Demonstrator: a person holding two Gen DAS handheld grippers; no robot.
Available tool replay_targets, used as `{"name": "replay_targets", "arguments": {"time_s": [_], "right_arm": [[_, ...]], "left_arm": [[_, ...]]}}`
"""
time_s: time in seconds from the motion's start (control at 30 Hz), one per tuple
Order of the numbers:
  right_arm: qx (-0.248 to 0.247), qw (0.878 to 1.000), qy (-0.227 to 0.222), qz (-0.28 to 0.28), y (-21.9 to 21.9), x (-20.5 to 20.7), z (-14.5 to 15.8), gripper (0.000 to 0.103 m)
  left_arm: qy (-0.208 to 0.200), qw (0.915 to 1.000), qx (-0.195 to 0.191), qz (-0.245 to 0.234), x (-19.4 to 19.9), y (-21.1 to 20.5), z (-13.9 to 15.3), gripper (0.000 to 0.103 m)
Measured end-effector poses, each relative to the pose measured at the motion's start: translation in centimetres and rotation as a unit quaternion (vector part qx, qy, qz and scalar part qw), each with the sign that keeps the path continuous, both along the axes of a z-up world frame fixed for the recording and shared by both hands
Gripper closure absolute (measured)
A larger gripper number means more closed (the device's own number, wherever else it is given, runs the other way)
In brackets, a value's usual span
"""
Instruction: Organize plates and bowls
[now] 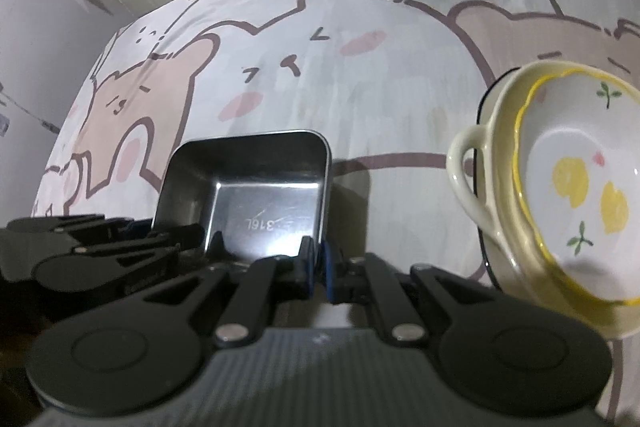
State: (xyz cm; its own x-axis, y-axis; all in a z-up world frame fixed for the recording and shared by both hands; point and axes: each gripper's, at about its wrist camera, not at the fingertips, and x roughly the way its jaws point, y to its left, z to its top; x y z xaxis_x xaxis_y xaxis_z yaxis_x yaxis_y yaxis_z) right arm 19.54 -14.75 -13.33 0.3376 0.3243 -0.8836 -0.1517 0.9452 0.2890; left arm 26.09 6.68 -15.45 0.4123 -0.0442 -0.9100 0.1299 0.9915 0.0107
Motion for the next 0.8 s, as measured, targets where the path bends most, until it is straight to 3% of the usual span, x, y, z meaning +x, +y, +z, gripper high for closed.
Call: {"name": "replay_targets", "arguments": {"time_s": [0.4, 0.47, 0.6, 0.8], "right_arm": [[0.006, 1.0, 0.006, -0.005, -0.5, 0.4, -0.3, 0.092], [0.007, 1.0, 0.006, -0.004, -0.5, 0.3, -0.3, 0.09], [0.013, 1.0, -0.001, -0.001, -0.5, 0.2, -0.1, 0.09], [0.011, 1.0, -0.019, 0.01, -0.2, -0.3, 0.5, 0.061]], "left_arm": [[0.005, 1.0, -0.008, 0.002, -0.1, 0.2, 0.1, 0.078], [0.004, 0.9999, -0.013, 0.002, -0.2, 0.2, 0.3, 0.07], [-0.004, 0.9997, -0.022, 0.006, -0.5, 0.4, 0.8, 0.045], [-0.019, 0.9994, -0.026, 0.014, -1.1, 0.9, 1.8, 0.025]]}}
